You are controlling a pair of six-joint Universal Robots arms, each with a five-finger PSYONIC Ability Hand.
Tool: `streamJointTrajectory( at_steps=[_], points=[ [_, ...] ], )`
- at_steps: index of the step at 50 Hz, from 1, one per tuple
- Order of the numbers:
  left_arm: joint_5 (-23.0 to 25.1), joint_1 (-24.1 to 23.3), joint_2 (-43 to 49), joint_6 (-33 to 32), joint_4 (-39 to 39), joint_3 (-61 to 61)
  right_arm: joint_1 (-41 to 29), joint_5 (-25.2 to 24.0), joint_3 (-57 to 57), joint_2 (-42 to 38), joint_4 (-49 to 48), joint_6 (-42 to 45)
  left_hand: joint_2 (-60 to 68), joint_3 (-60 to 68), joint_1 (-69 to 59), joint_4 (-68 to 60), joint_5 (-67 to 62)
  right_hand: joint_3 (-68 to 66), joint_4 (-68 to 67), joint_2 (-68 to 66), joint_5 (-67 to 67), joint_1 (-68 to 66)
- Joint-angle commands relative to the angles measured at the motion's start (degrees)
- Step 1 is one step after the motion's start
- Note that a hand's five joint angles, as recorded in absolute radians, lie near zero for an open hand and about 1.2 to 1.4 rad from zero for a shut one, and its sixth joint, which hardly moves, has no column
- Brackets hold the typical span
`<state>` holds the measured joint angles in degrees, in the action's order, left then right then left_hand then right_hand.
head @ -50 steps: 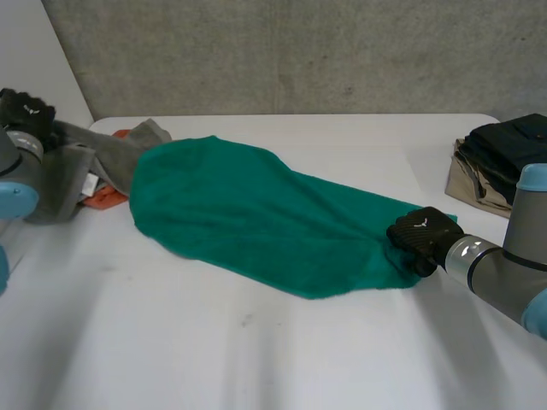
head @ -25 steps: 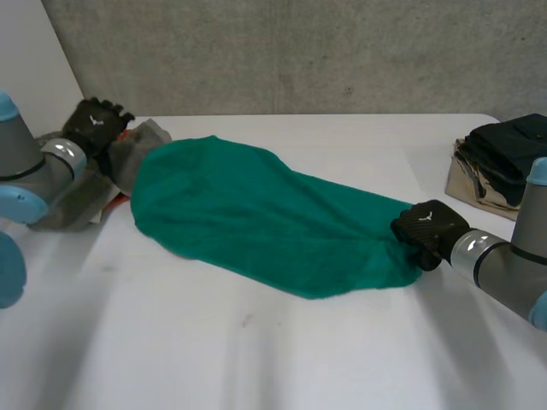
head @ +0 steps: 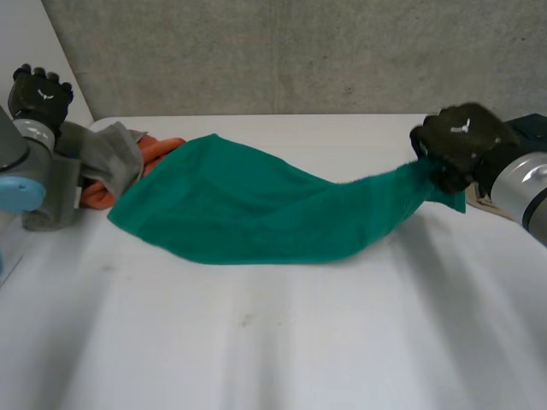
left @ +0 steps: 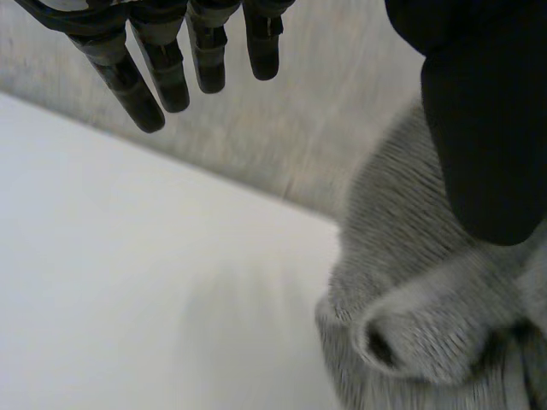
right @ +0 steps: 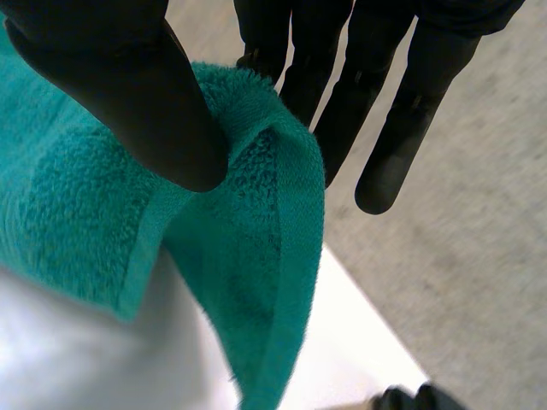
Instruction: Fold the laundry.
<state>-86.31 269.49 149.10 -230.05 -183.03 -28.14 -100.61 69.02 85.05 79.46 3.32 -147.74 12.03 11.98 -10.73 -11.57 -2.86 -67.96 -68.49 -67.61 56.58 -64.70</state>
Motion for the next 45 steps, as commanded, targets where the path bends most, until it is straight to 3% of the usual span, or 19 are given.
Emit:
streamJointTrajectory(
  at_steps=[1, 8, 13, 23, 45],
  points=[
    [9.14, -0.2, -14.51, 8.38, -0.23, -18.77, -0.38, -0.03, -3.66, 1.66, 0.02, -3.17, -2.03, -1.98, 0.73, 1.57, 2.86, -12.04, -11.51, -12.39, 13.42, -15.3],
    [12.39, 0.42, -22.79, 10.67, 1.62, -29.77, 2.08, 0.85, -8.14, -0.97, 0.02, -4.66, -2.03, -1.98, 0.73, 1.57, 2.86, -12.04, -11.51, -12.39, 13.42, -15.3],
    [19.14, 0.94, -26.49, 11.02, 5.13, -38.2, 5.15, 1.99, -11.39, -7.19, -0.16, -4.58, 7.23, 7.28, -8.53, -7.68, -6.4, -12.04, -11.51, -12.39, 13.42, -15.3],
    [29.0, 0.42, -23.42, 9.71, 7.42, -43.94, 6.91, 3.14, -15.09, -18.63, -0.24, -1.24, 21.9, 21.95, -23.2, -22.35, -21.07, -12.04, -11.51, -12.39, 13.42, -15.3],
    [27.43, -2.04, -11.9, 5.49, 9.79, -36.38, 6.56, 4.54, -12.19, -21.98, -3.76, -0.89, 18.88, 18.93, -20.17, -19.33, -18.05, -12.04, -11.51, -12.39, 13.42, -15.3]
  ],
)
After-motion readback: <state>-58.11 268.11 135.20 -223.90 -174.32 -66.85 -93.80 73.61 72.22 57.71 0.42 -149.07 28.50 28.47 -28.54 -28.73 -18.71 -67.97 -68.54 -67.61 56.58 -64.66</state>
